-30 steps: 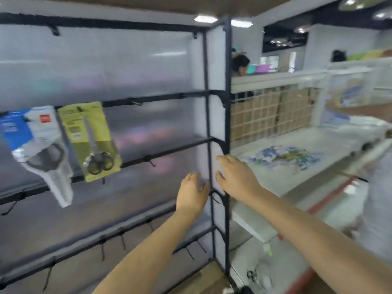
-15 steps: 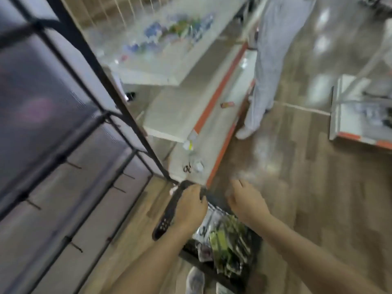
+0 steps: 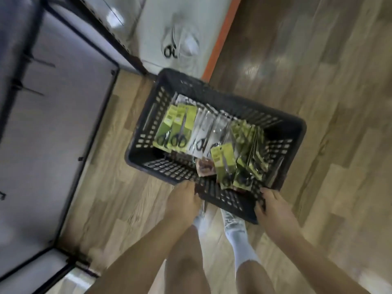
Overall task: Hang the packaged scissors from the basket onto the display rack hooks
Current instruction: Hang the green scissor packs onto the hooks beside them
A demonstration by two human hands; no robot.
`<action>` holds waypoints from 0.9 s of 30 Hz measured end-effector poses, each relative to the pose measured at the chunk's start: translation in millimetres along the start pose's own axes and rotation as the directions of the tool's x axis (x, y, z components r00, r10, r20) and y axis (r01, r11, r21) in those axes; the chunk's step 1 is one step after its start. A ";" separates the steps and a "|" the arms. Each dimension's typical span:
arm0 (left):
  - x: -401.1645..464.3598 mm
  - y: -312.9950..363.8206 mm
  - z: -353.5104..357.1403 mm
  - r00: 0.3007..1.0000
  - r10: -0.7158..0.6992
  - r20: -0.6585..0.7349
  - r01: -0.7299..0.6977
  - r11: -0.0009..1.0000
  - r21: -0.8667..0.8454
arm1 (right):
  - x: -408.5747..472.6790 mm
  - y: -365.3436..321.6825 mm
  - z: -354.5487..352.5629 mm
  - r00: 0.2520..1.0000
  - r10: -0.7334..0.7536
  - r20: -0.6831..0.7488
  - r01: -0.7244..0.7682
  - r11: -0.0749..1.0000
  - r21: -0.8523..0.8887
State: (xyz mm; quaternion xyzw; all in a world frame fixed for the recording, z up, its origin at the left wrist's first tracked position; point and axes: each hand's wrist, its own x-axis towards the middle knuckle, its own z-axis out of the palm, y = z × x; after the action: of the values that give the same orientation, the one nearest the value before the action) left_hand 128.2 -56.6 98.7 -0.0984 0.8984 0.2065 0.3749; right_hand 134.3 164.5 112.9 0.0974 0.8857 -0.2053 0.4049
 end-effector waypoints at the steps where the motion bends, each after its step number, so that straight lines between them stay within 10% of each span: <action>1: 9.6 -8.6 11.0 1.000 -0.009 0.010 0.009 1.000 0.013 | 8.8 3.2 11.6 1.000 0.019 -0.001 -0.019 1.000 0.017; 27: 216.7 25.3 91.6 0.969 0.245 -0.003 -0.244 0.965 0.099 | 226.5 36.7 84.2 0.929 0.257 -0.266 -0.248 0.966 0.068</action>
State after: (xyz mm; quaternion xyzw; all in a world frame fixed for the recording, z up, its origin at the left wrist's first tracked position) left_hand 26.2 2.1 -106.5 0.0303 0.9155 0.2061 0.3443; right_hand 55.8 161.6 -118.5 0.2447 0.9094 -0.1507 0.3005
